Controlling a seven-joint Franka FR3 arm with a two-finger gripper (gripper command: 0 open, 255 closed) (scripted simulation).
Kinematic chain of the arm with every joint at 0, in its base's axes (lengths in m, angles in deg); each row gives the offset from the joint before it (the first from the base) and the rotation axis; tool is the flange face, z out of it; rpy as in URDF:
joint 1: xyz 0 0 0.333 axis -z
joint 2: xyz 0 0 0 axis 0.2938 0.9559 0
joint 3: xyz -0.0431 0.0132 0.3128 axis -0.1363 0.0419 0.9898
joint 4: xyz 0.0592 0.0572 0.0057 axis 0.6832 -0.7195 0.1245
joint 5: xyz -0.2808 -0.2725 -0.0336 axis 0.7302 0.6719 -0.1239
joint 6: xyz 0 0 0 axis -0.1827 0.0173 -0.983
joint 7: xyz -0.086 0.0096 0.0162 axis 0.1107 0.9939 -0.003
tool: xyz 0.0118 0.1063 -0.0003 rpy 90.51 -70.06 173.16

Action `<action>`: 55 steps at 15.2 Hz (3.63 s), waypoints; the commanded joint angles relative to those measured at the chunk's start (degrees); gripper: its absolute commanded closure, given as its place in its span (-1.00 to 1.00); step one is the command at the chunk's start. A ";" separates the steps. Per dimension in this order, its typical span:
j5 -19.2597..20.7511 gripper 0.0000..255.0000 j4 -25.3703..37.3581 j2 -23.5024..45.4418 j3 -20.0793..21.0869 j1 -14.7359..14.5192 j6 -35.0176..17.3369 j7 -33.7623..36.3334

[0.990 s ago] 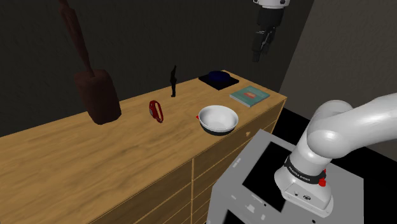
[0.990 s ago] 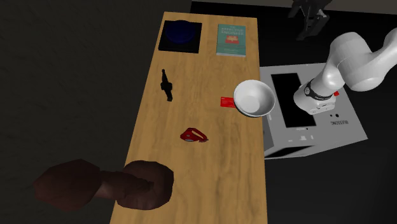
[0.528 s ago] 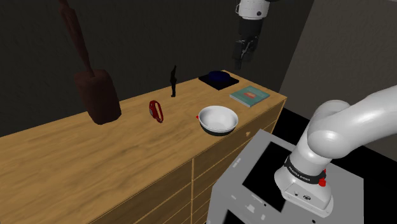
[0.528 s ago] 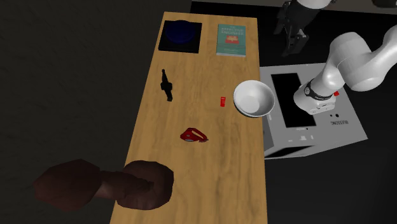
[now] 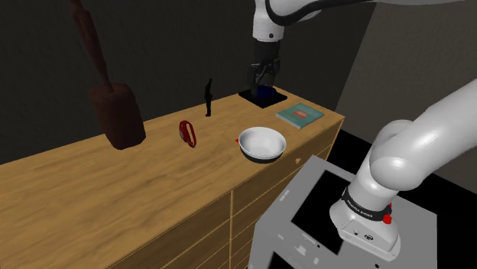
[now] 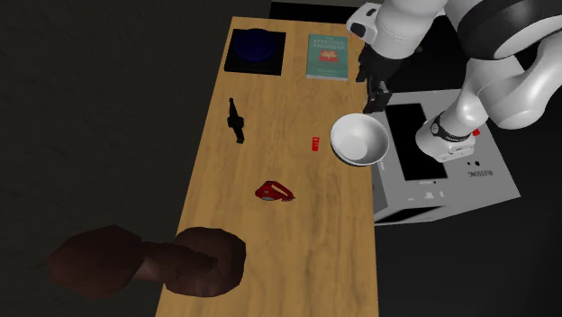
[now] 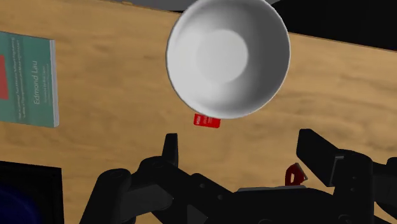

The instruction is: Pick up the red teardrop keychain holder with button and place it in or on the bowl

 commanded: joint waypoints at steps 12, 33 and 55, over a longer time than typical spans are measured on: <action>-1.83 -1.00 15.55 25.97 4.68 -2.00 -10.24 11.27; -0.28 -1.00 39.61 54.87 5.44 -6.04 -15.38 19.74; -0.42 1.00 41.59 53.62 5.55 -6.00 -12.16 19.87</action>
